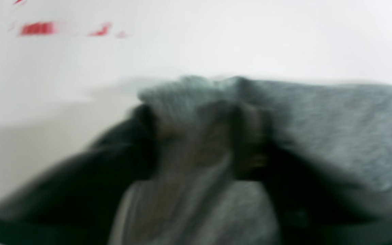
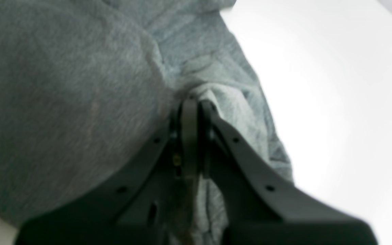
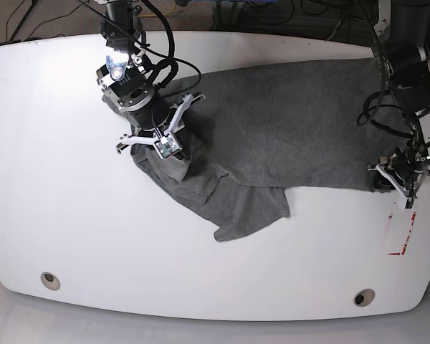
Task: Layout the t-shirt on the table in an organized manner, then fold the t-shirt properly
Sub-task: 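Lift the t-shirt high with both grippers, stretching it between them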
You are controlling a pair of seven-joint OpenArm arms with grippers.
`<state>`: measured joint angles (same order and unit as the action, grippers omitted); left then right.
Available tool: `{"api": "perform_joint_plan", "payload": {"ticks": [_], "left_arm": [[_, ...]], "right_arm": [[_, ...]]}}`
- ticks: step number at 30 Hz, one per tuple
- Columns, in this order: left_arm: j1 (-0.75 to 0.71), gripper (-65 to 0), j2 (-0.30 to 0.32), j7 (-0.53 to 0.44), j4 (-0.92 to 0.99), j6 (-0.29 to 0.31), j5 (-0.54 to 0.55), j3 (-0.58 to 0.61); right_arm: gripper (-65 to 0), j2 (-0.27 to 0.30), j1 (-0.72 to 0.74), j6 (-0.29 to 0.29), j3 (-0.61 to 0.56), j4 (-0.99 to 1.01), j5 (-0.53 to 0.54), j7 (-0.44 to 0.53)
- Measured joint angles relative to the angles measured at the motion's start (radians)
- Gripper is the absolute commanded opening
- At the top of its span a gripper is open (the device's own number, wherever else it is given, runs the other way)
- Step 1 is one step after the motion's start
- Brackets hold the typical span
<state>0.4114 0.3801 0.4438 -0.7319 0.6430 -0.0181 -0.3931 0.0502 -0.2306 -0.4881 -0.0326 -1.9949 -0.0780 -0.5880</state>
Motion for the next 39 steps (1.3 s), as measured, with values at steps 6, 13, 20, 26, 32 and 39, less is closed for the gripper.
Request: {"api": "perform_joint_plan", "payload": {"ticks": [6, 13, 20, 26, 32, 39], "left_arm": [[0.000, -64.2, 0.000, 0.000, 0.004, 0.000, 0.002, 0.001], [-0.002, -65.0, -0.013, 0.001, -0.014, 0.003, 0.004, -0.003], [-0.029, -65.0, -0.034, 0.190, -0.188, 0.064, -0.008, -0.043], [-0.052, -65.0, -0.027, 0.341, -0.432, 0.061, -0.014, -0.107], [-0.042, -65.0, -0.045, 0.472, -0.654, 0.053, -0.017, -0.108], [-0.030, -65.0, -0.092, 0.561, -0.863, 0.065, -0.004, -0.097]], "right_arm": [[-65.0, 0.000, 0.008, 0.000, 0.000, 0.000, 0.000, -0.001], [-65.0, 0.000, 0.026, 0.000, 0.002, 0.000, 0.000, 0.000], [-65.0, 0.010, 0.031, -0.003, 0.026, 0.000, 0.002, 0.000], [-65.0, 0.038, 0.081, 0.001, 0.044, -0.002, -0.004, -0.011], [-65.0, 0.051, 0.158, -0.003, 0.039, 0.002, 0.001, -0.014], [-65.0, 0.091, 0.280, -0.009, 0.039, 0.070, 0.003, -0.012]]}}
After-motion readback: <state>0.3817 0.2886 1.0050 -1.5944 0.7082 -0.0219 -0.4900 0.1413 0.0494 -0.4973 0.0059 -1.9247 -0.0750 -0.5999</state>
